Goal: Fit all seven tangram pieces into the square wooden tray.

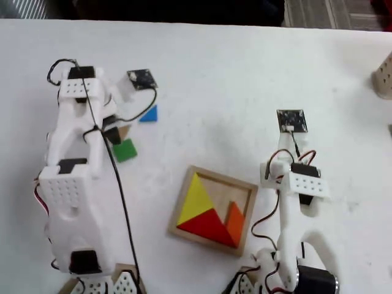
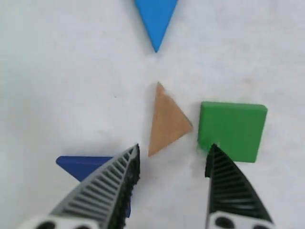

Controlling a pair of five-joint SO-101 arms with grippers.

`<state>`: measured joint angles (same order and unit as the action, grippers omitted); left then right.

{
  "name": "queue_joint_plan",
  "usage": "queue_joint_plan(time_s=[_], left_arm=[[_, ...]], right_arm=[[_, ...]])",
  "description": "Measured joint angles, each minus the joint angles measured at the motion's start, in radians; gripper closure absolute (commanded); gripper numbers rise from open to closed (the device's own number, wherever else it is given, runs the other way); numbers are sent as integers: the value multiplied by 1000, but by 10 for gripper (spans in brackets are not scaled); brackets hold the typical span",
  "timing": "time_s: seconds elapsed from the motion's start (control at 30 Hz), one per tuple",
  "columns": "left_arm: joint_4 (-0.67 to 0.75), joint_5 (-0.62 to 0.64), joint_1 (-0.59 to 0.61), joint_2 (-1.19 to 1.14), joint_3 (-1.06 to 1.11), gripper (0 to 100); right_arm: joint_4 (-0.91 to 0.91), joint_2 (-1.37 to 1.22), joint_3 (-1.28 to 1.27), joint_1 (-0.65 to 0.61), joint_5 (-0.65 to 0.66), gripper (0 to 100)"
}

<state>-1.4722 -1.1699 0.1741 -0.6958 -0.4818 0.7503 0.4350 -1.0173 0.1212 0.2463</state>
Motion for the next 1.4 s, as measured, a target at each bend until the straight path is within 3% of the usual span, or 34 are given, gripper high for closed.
queue_joint_plan(time_s=[0.47,0.77,1.2,1.4], left_arm=[[86,37,-17,-95,-2,779],[78,40,-37,-97,0,982],[78,37,-55,-101,2,978],[-5,38,-57,-104,-37,978]], right_arm=[[0,0,0,-5,0,981],[0,0,-2,-3,3,981],[0,0,-2,-3,6,981],[0,0,-2,-3,6,981]])
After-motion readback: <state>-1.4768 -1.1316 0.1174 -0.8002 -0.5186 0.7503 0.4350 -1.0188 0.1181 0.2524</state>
